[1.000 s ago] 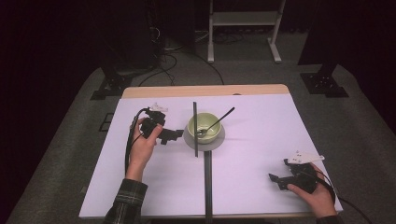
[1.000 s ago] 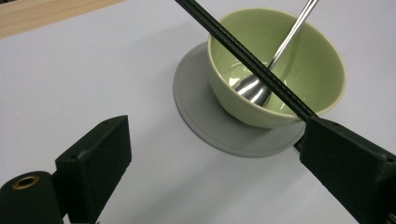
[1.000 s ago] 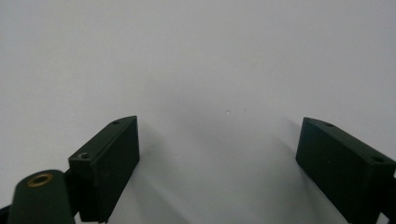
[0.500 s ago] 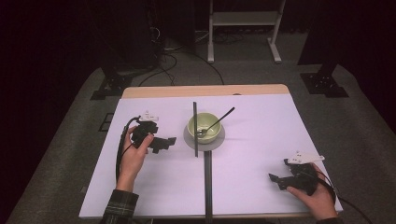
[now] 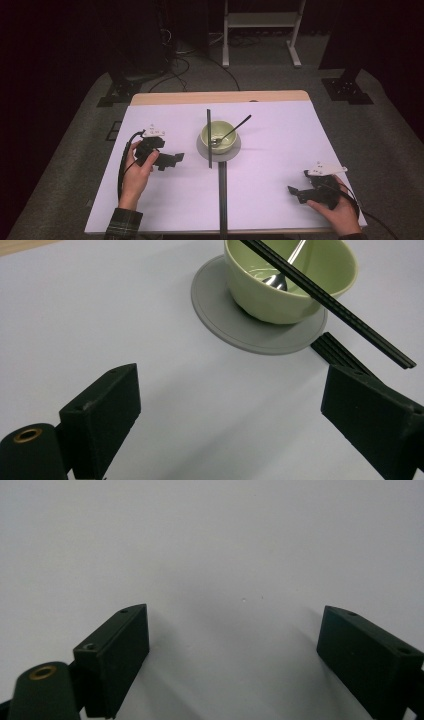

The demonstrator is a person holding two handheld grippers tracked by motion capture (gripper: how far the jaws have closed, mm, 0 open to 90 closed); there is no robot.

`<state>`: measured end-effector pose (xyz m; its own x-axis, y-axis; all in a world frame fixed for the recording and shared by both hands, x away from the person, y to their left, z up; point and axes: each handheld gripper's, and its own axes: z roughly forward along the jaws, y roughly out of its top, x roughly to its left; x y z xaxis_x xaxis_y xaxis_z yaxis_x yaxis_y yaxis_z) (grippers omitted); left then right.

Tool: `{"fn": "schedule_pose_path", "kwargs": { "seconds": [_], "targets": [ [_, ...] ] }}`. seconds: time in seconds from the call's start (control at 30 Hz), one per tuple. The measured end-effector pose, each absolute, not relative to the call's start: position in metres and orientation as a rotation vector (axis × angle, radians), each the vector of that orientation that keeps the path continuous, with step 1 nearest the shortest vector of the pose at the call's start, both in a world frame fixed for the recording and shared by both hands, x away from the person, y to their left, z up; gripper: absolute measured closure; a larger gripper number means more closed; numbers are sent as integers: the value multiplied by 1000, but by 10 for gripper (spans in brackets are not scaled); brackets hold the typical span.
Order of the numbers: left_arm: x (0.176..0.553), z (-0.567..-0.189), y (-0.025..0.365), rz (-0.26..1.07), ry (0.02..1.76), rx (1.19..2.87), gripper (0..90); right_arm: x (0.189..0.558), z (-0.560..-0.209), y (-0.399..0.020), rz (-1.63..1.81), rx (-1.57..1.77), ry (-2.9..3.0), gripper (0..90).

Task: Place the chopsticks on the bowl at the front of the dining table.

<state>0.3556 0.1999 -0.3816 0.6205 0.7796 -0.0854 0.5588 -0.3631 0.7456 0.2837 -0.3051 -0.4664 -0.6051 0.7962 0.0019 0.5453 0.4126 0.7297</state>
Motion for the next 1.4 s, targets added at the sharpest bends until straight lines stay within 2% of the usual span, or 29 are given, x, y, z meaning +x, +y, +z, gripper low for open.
{"fn": "schedule_pose_path", "kwargs": {
  "seconds": [1.4],
  "targets": [
    [302,-401,226,428,1009,2055,80,284,-466,-305,1009,1154,2327,121]
  ]
}}
